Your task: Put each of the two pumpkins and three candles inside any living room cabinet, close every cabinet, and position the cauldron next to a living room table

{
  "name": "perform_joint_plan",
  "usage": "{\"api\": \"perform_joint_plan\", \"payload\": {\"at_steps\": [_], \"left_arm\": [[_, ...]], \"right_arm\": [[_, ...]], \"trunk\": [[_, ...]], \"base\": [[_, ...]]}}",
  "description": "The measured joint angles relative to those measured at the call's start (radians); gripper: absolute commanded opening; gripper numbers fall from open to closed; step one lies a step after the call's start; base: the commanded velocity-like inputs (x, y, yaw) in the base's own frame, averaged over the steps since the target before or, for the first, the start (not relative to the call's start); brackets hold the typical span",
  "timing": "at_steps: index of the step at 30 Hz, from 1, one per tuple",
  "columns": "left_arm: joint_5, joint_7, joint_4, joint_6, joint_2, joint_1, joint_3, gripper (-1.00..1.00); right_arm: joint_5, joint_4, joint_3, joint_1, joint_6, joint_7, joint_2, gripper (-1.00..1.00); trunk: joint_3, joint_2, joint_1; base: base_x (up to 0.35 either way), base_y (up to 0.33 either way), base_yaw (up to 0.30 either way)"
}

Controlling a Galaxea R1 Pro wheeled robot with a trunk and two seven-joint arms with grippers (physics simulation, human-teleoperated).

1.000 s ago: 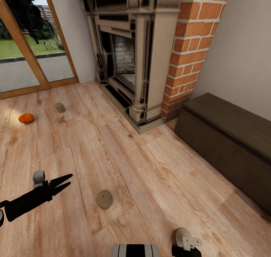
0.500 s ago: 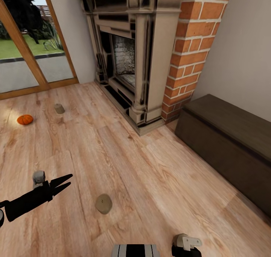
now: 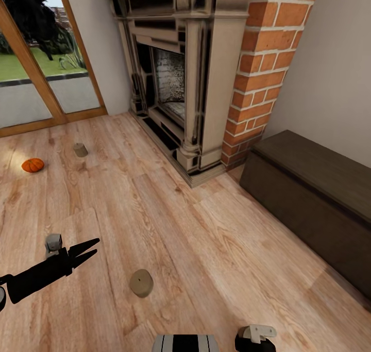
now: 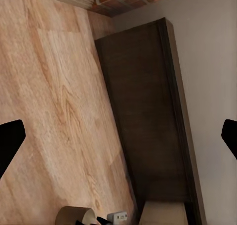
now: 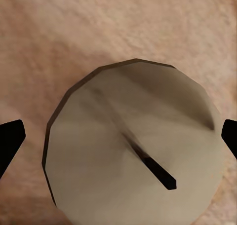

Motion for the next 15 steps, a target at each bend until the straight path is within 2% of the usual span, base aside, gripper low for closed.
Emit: {"api": "perform_joint_plan", "payload": {"at_steps": [13,15], "left_arm": [[0.002,-0.004,0.000,0.001,0.000,0.000,0.002,1.00],[0.001,-0.004,0.000,0.001,0.000,0.000,0.002,1.00]], "right_arm": [[0.000,0.000,-0.001,0.000,0.000,-0.001,0.000,1.00],[0.000,0.000,-0.001,0.000,0.000,-0.001,0.000,1.00]], "trunk": [[0.000,0.000,0.000],[-0.008,0.000,0.001]], "base": [[0.000,0.000,0.000],[0.000,0.000,0.000]]}}
